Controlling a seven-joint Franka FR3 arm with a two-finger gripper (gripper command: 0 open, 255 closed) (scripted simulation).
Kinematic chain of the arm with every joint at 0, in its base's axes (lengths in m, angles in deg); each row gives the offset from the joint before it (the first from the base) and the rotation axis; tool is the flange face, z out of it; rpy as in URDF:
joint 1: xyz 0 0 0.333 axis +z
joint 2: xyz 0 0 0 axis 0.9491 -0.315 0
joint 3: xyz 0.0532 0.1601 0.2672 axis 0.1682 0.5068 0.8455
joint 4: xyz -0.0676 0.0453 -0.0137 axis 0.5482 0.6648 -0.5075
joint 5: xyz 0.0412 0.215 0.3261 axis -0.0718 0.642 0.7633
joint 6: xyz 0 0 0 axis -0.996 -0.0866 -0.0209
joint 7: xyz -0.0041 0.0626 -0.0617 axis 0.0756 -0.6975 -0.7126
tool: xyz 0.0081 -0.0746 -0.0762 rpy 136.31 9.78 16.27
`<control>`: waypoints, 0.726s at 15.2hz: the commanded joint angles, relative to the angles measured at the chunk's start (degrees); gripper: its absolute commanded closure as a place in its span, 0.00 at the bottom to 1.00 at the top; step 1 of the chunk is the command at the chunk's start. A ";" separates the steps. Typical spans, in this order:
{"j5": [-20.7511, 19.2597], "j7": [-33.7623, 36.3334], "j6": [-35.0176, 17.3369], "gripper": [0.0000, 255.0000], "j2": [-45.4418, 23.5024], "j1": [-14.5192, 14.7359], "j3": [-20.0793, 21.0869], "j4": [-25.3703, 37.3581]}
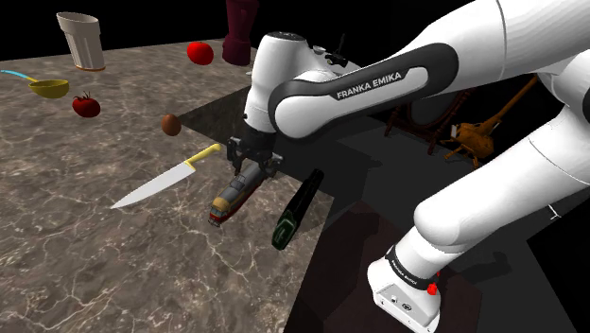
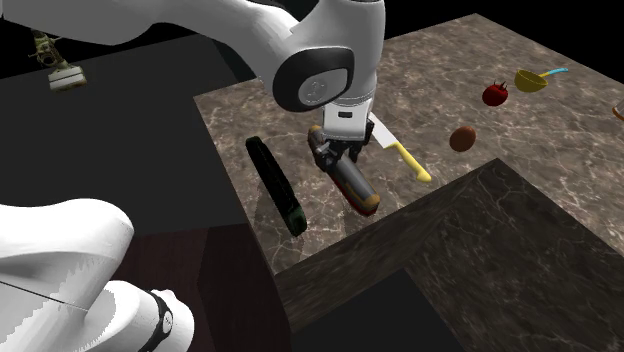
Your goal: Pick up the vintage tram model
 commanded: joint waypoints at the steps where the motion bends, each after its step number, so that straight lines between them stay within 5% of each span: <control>1: -0.09 0.11 -0.19 1.00 -0.12 -0.02 0.09 -0.07; 11: 0.88 -0.73 1.56 1.00 1.19 0.31 -0.60 0.64</control>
